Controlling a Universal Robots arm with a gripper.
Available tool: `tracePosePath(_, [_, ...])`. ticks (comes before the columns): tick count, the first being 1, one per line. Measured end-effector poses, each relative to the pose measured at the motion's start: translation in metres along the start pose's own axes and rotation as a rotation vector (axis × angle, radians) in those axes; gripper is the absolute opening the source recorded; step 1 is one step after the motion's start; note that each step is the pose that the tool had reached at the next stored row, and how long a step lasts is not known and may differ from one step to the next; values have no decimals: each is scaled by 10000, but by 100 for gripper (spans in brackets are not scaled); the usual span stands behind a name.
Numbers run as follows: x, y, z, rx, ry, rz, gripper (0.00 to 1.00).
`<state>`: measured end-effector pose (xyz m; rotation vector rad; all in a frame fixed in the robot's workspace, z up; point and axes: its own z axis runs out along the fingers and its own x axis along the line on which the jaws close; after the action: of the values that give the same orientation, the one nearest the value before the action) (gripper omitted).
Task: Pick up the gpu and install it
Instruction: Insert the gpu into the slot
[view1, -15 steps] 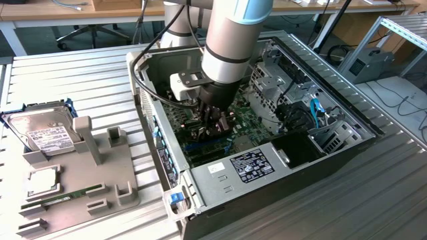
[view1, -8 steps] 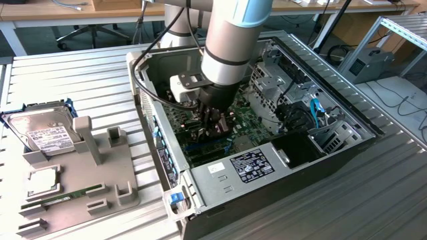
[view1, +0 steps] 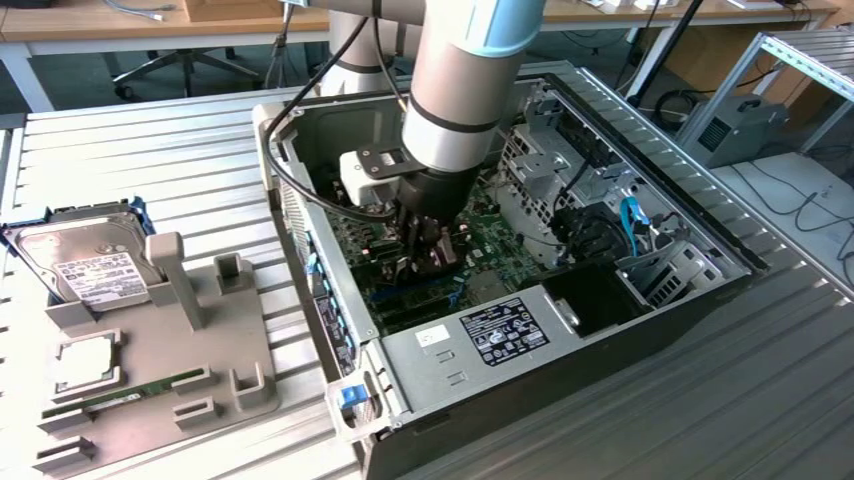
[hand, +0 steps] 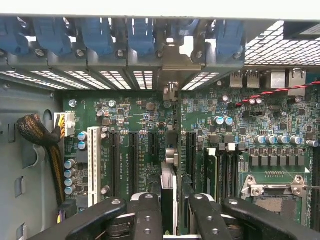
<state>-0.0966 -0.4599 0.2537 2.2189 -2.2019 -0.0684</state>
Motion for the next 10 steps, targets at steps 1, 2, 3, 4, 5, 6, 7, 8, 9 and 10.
tracePosePath(1, [0,0,1,2,-3,0,26])
tracePosePath(2, [0,0,2,2,-3,-1,27])
tracePosePath(3, [0,0,2,1,-4,-1,33])
tracePosePath(4, [0,0,1,0,-1,0,40])
tracePosePath(5, [0,0,0,0,1,0,40])
tracePosePath(6, [0,1,-6,-3,5,0,40])
tracePosePath(7, [-2,2,-42,-1,3,0,40])
tracePosePath(8, [-5,3,-71,1,3,0,40])
tracePosePath(9, [-8,4,-109,1,7,0,40])
tracePosePath(10, [-13,6,-152,1,8,0,40])
